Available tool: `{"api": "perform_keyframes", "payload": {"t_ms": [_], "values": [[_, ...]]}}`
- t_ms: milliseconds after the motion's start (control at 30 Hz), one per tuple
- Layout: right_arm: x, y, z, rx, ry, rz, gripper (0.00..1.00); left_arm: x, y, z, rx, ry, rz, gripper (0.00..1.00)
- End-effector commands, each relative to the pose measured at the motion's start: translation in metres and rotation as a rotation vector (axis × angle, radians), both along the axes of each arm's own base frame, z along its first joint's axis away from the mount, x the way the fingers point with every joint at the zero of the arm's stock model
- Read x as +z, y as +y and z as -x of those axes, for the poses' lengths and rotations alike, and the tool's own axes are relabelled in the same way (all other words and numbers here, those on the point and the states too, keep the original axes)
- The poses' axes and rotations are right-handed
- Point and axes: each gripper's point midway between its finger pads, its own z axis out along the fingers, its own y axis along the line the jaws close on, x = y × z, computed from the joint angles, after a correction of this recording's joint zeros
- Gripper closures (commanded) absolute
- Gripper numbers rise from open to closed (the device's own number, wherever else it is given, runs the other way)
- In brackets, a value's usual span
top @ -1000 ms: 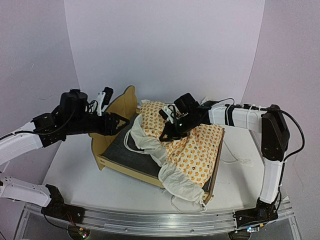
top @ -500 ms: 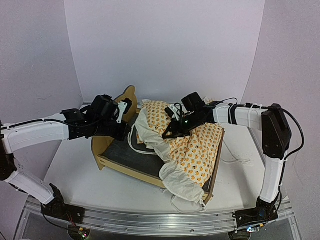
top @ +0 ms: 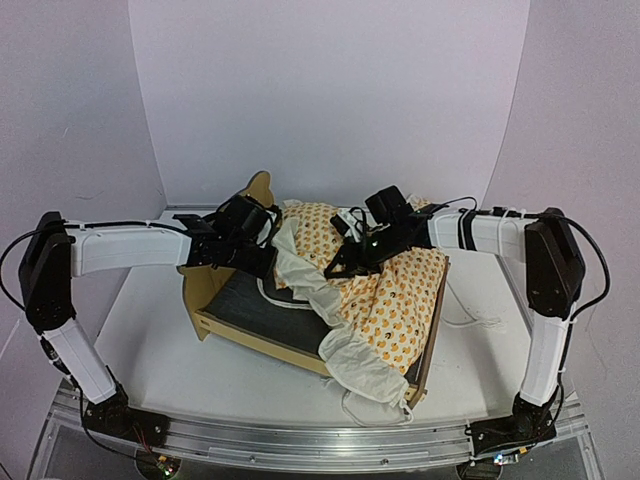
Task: Set up the pet bed
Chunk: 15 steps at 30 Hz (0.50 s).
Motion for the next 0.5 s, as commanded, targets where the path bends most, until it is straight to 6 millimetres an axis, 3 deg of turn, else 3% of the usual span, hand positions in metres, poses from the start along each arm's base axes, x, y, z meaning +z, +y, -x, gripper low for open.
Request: {"api": "perform_keyframes", "payload": {"t_ms": [0, 133, 200, 300, 467], "values": [[0.042, -0.002, 0.003, 0.02, -0.041, -0.068, 1.0, 0.044, -0.016, 0.003, -0.107, -0.044, 0.1, 0.99], [0.035, -0.018, 0.013, 0.037, -0.002, 0.059, 0.92, 0.078, -0.037, 0.07, -0.366, 0.102, 0.326, 1.0], [0.039, -0.024, 0.015, 0.036, 0.011, 0.109, 0.92, 0.089, -0.039, 0.093, -0.434, 0.15, 0.398, 1.0], [0.044, -0.031, 0.024, 0.019, 0.047, 0.149, 0.83, 0.105, -0.041, 0.113, -0.498, 0.199, 0.48, 1.0], [0.078, -0.048, 0.048, 0.004, -0.048, 0.216, 0.6, 0.121, -0.044, 0.115, -0.543, 0.229, 0.539, 1.0]]}}
